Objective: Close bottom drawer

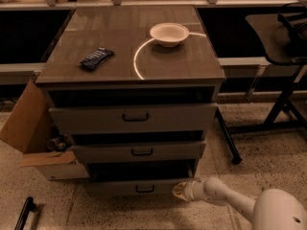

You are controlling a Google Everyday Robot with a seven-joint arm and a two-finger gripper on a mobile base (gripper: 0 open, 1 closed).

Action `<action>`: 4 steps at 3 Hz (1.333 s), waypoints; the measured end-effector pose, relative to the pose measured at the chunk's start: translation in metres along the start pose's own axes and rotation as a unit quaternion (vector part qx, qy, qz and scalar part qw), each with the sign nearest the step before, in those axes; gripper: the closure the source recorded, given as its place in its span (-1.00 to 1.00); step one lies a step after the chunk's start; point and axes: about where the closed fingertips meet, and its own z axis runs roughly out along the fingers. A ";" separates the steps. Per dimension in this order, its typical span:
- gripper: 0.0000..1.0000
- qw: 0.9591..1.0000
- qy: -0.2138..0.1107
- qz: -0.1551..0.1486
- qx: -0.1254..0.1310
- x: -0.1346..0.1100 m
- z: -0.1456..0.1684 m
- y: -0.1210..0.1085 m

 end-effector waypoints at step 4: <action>1.00 0.998 -0.028 0.026 0.046 -0.001 0.002 -0.082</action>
Offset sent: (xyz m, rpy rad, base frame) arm 0.0775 -0.0239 0.0194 0.0570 -0.0696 -0.0744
